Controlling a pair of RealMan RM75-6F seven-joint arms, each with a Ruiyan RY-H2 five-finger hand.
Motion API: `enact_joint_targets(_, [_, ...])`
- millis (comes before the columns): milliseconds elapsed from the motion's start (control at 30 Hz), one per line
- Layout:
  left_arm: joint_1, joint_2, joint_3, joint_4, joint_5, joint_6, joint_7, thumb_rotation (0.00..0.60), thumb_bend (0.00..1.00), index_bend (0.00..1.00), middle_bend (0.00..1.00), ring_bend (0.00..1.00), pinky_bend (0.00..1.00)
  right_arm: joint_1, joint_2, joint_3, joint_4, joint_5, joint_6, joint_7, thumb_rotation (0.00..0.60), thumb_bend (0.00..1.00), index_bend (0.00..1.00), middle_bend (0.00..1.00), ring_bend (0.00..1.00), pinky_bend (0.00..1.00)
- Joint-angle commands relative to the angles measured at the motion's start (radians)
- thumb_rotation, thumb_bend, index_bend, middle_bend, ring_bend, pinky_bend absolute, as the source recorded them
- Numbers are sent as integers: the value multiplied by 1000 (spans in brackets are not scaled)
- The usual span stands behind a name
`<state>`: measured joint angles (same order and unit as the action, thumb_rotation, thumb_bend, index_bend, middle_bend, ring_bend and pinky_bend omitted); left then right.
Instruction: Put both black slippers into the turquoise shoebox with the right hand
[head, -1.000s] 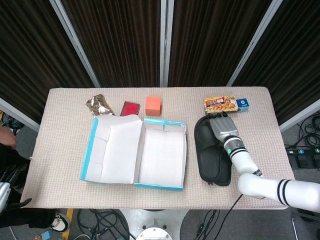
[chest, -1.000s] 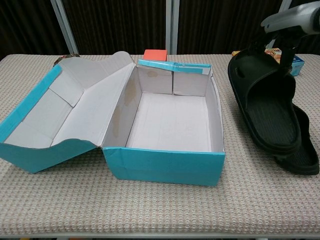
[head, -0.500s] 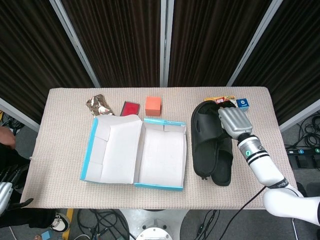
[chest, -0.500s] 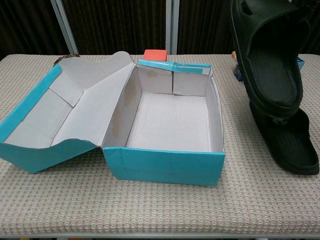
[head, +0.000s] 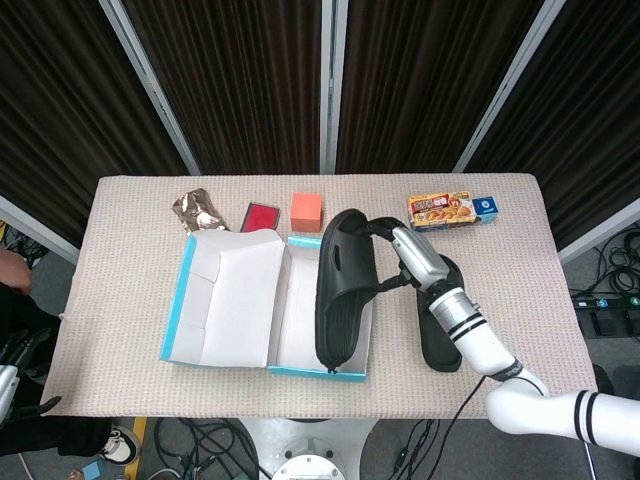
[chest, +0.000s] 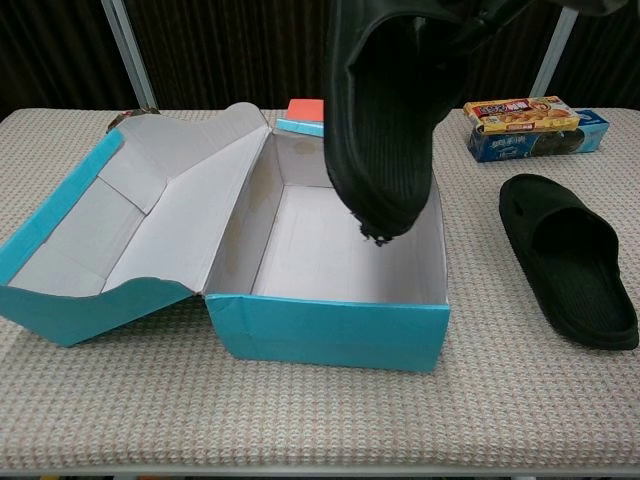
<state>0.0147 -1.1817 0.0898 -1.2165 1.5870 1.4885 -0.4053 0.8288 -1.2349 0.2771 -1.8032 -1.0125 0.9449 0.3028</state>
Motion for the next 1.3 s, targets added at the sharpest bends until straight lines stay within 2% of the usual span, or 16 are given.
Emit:
enact_joint_targets(33, [4,-1,-1,8,-4,3,-5,600,0,87,162,51,73,-35,-177,18,172,-108,-5,213,600,45,480,472,163,128])
enact_joint_targets(300, [11,-10,-7,42,-12,9,-30,600,0,88,162,51,73,-43,-346,29,366,-188,-27,451,600,45,481,472,163,138])
enact_joint_targets(500, [9,-21,-11,62,-7,16,-40,600,0,88,162,51,73,-23,-427,34,461,-226,-55,520,600,44,481,472,163,150])
enact_joint_targets(867, [15,-23,-17,87,-11,28,-59,600,0,88,161,51,73,28,-545,62,588,-231,-99,542,600,45,481,469,163,170])
enact_joint_targets(1300, [21,-30,-18,115,-11,35,-85,600,0,88,161,51,72,53,-622,41,691,-266,-126,511,600,47,482,469,163,175])
